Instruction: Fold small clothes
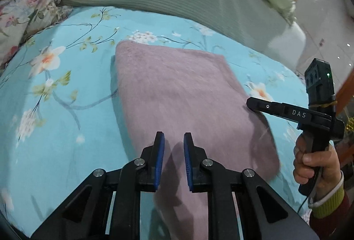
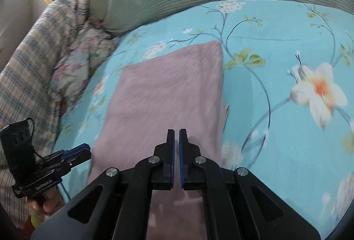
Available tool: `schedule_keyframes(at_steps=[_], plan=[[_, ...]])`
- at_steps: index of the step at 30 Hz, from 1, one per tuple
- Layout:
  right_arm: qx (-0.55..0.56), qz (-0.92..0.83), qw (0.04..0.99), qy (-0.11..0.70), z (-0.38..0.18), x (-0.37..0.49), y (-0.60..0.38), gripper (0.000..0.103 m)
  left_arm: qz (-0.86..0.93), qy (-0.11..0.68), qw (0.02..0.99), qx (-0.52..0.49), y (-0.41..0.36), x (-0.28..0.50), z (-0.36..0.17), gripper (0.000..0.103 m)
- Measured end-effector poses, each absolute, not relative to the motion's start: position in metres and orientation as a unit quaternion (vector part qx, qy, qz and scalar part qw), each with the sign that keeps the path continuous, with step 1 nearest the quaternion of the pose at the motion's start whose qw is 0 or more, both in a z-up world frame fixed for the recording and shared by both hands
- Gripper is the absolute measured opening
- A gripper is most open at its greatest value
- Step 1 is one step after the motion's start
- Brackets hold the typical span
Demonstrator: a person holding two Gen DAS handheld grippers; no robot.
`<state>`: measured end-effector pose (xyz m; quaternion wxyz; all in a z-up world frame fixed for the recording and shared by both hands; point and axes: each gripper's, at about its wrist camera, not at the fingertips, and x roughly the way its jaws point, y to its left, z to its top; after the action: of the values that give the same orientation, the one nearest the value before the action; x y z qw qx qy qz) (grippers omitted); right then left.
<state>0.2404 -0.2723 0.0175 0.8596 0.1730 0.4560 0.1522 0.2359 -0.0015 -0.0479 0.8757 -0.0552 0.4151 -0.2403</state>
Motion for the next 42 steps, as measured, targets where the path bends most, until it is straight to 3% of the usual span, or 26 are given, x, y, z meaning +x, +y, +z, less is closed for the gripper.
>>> schedule_keyframes(at_steps=[6,10,16,25,32,38,42], plan=[[0.174,0.172,0.849,0.468,0.003,0.199,-0.265,0.004,-0.246,0.413,0.876,-0.029,0.014,0.155,-0.058,0.020],[0.184,0.137,0.845,0.484,-0.017,0.195,-0.273,0.004,-0.229,0.428,0.874,-0.007,0.013,0.130,-0.077,0.030],[0.186,0.120,0.847,0.483,-0.014,0.185,-0.285,0.004,-0.198,0.464,0.863,-0.028,0.013,0.145,-0.087,0.027],[0.168,0.134,0.866,0.451,0.011,0.196,-0.269,0.004,-0.295,0.388,0.869,-0.089,0.015,0.143,-0.035,0.028],[0.189,0.109,0.847,0.484,-0.030,0.194,-0.289,0.004,-0.266,0.462,0.845,-0.045,-0.013,0.167,-0.093,0.024],[0.154,0.119,0.861,0.470,-0.010,0.180,-0.278,0.004,-0.259,0.461,0.847,-0.054,-0.013,0.166,-0.092,0.024],[0.130,0.110,0.849,0.501,-0.026,0.177,-0.275,0.004,-0.258,0.459,0.849,-0.054,-0.014,0.165,-0.092,0.024]])
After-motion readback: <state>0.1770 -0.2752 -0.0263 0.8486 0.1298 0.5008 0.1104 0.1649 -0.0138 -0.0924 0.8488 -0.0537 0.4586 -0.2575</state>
